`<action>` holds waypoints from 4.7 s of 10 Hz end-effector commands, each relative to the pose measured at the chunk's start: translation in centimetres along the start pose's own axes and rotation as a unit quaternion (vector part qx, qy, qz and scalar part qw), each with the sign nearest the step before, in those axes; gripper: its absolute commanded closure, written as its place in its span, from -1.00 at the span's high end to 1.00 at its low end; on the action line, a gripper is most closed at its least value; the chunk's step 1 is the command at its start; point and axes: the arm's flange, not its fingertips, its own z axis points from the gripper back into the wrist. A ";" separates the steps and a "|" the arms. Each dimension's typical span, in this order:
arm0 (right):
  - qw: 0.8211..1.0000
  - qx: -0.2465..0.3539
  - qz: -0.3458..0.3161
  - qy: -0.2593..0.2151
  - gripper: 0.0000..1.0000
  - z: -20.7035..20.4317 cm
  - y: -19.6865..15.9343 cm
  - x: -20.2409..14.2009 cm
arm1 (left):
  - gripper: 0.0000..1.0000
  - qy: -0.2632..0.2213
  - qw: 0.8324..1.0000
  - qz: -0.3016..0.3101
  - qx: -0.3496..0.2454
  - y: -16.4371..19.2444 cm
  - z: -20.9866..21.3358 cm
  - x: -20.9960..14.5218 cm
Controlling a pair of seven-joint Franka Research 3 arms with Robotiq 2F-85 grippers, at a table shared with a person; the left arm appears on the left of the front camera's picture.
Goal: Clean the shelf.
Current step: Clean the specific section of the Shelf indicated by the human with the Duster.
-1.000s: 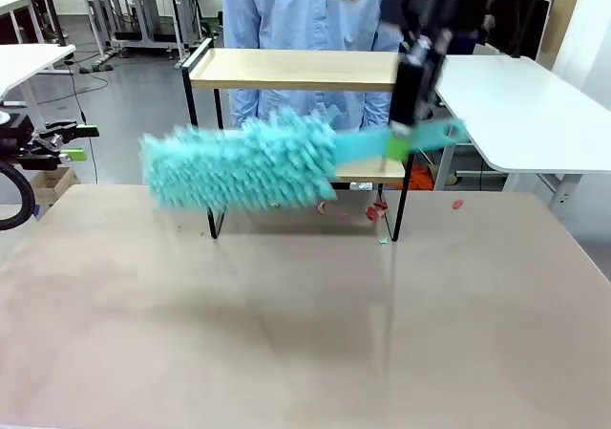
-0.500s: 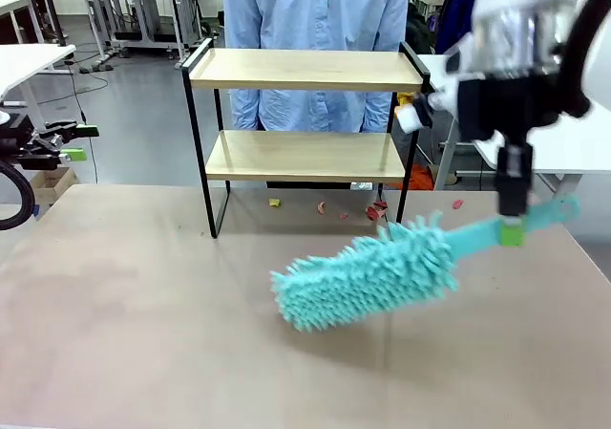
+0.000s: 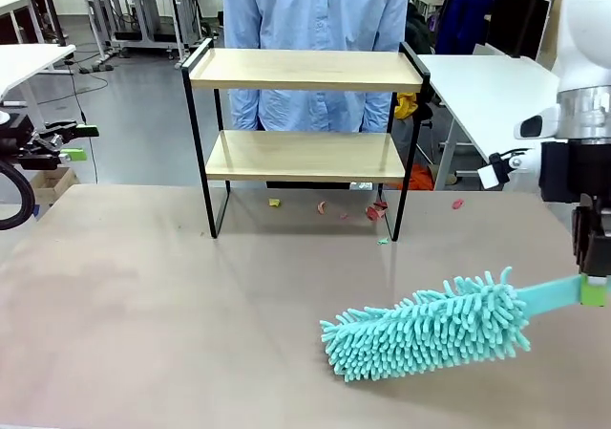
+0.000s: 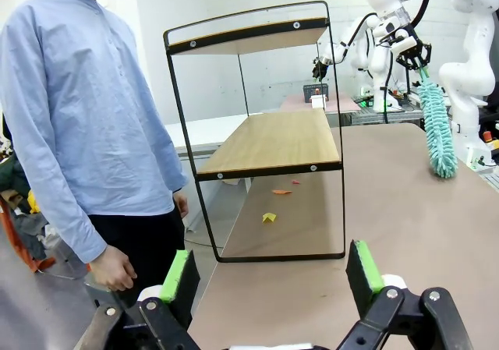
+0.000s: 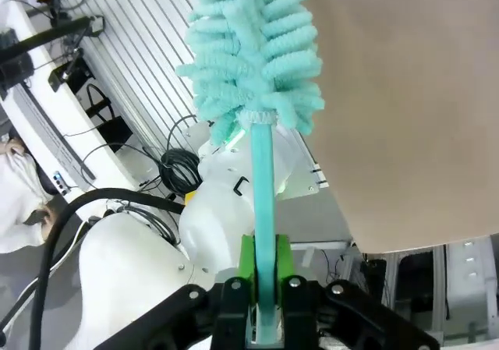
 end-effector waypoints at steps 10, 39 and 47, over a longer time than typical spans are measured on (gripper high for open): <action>1.000 -0.005 -0.008 0.008 -0.74 0.2 0.5 0.6 | 1.00 0.000 1.000 -0.002 -0.001 0.0 -0.1 0.4; 0.942 -0.002 -0.289 -0.170 -0.74 2.7 9.7 16.5 | 1.00 0.000 1.000 -0.002 -0.001 0.0 -0.1 0.4; 0.910 0.000 -0.355 -0.213 -0.74 1.1 11.2 21.0 | 1.00 0.000 1.000 -0.002 -0.001 0.0 -0.1 0.4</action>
